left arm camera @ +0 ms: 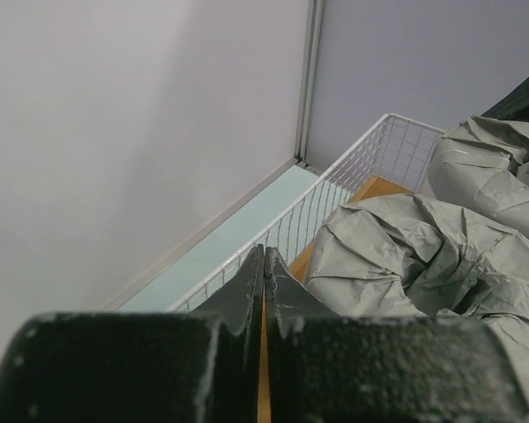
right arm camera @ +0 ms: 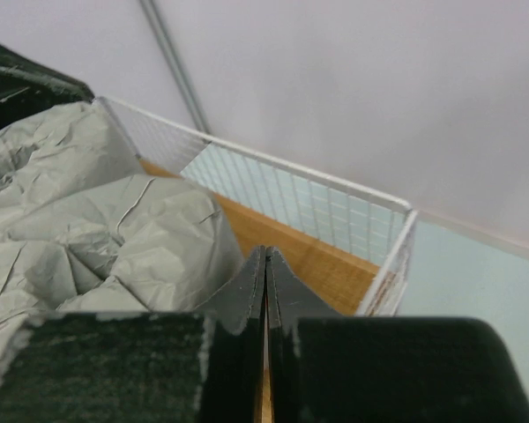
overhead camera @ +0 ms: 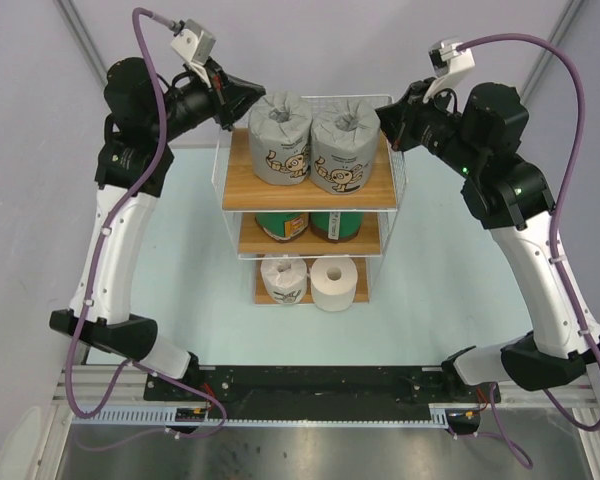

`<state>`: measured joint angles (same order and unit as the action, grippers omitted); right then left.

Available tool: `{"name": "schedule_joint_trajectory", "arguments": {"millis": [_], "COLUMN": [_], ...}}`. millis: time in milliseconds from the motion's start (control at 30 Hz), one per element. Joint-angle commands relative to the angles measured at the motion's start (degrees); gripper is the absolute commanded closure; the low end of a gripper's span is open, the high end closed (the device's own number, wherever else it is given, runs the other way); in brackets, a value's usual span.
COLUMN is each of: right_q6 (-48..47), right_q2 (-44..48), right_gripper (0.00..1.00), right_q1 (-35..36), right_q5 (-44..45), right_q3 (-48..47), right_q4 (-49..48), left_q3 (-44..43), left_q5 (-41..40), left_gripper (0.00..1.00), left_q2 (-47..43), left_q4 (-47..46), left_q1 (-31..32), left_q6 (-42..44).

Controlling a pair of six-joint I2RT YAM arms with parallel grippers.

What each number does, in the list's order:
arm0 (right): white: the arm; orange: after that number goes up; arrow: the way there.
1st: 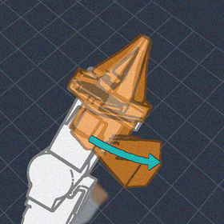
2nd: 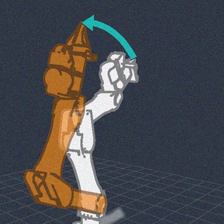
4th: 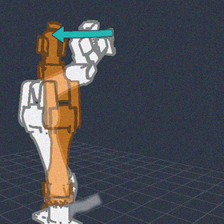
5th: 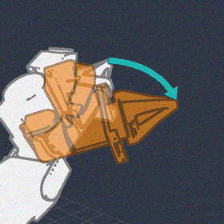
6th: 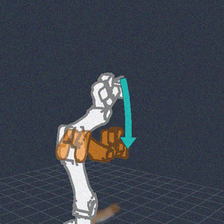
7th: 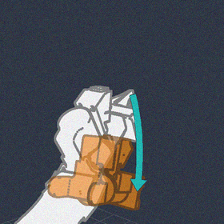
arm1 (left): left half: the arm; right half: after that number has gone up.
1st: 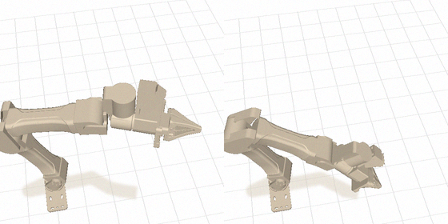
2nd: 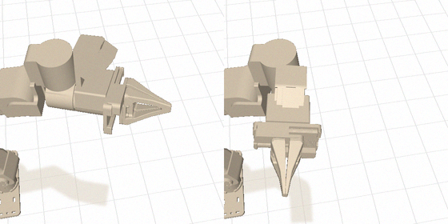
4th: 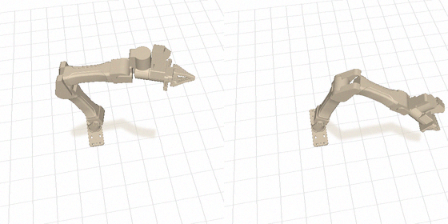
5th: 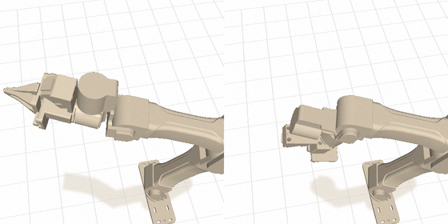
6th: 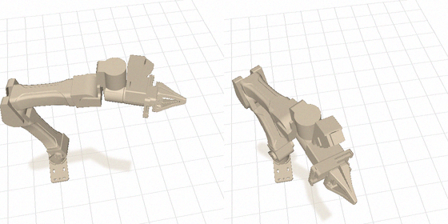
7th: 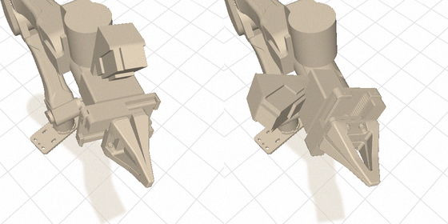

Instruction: Place and organize the paper towels onto the shelf

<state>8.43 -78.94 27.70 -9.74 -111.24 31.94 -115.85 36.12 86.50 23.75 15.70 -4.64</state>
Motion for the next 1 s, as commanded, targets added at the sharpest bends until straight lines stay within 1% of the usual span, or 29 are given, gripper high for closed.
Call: {"name": "schedule_joint_trajectory", "arguments": {"millis": [0, 100, 133, 167, 267, 300, 367, 400, 433, 467, 533, 567, 633, 667, 700, 767, 800, 867, 900, 933, 967], "right_q6": [-1.8, -1.6, -1.4, -1.0, 0.6, 1.1, 3.2, 4.2, 5.0, 6.0, 8.4, 9.0, 10.6, 11.3, 12.1, 14.3, 15.0, 16.9, 17.5, 18.1, 19.5], "right_q2": [4.2, 8.3, 9.4, 11.5, 14.2, 15.8, 17.8, 19.5, 20.2, 20.9, 23.2, 24.0, 26.1, 26.7, 27.3, 29.2, 29.9, 31.6, 32.3, 32.9, 34.1], "right_gripper": [1.0, 1.0, 1.0, 1.0, 1.0, 1.0, 1.0, 1.0, 1.0, 1.0, 1.0, 1.0, 1.0, 1.0, 1.0, 1.0, 1.0, 1.0, 1.0, 1.0, 1.0], "right_q1": [-0.2, -1.1, -2.0, -2.4, -4.8, -5.5, -8.0, -8.7, -9.5, -11.1, -12.1, -12.8, -13.0, -12.9, -12.9, -12.9, -12.8, -12.4, -12.3, -12.1, -11.9], "right_q5": [8.0, 11.5, 12.7, 13.3, 17.1, 18.2, 20.4, 20.6, 20.9, 20.9, 19.8, 19.3, 18.9, 19.1, 18.9, 17.5, 17.1, 16.9, 16.6, 16.3, 15.7], "right_q3": [0.8, 4.4, 5.4, 7.4, 10.6, 11.7, 13.9, 16.3, 17.4, 18.6, 22.4, 23.8, 27.9, 29.1, 30.7, 34.8, 36.1, 39.8, 40.8, 42.1, 44.3], "right_q4": [-6.2, -12.3, -13.4, -14.4, -15.2, -14.2, -13.1, -11.2, -10.1, -8.7, -4.6, -3.4, 0.3, 1.9, 4.2, 6.2, 7.9, 9.6, 11.1, 11.9, 12.4], "left_q3": [-1.2, -1.5, -1.0, -0.3, 5.2, 9.6, 14.9, 20.5, 23.3, 28.8, 34.2, 39.1, 43.8, 48.4, 50.6, 54.9, 58.9, 62.5, 65.9, 67.2, 68.1], "left_q5": [-0.8, -2.3, -2.5, -2.5, -3.4, -3.8, -5.5, -7.4, -8.6, -9.6, -12.1, -12.6, -12.8, -12.8, -12.6, -12.3, -12.6, -13.2, -13.0, -12.8, -12.7], "left_gripper": [0.97, 0.97, 0.96, 0.95, 0.95, 0.94, 0.95, 0.95, 0.96, 0.96, 0.98, 0.99, 0.99, 1.0, 1.0, 1.0, 1.0, 1.0, 1.0, 1.0, 1.0], "left_q2": [-2.3, -3.4, -5.1, -6.0, -11.1, -12.8, -18.2, -20.0, -21.8, -25.5, -29.0, -32.2, -35.5, -37.2, -40.8, -44.5, -48.1, -52.3, -54.2, -57.1, -57.6], "left_q4": [-3.1, -5.8, -8.6, -10.2, -16.1, -17.8, -18.6, -18.6, -18.2, -17.8, -16.6, -16.0, -14.5, -14.1, -12.8, -10.9, -8.3, -5.9, -3.8, -2.1, 0.0], "left_q1": [-2.2, -5.7, -8.1, -9.5, -15.4, -17.1, -19.6, -19.9, -20.4, -20.5, -20.5, -20.5, -20.5, -20.5, -20.5, -20.5, -20.5, -20.5, -20.5, -20.2, -19.5], "left_q6": [-2.2, -5.5, -6.9, -9.8, -15.9, -16.9, -18.0, -17.9, -17.7, -17.5, -17.5, -17.9, -19.0, -19.5, -20.0, -20.8, -20.8, -21.7, -22.0, -22.0, -21.6]}}
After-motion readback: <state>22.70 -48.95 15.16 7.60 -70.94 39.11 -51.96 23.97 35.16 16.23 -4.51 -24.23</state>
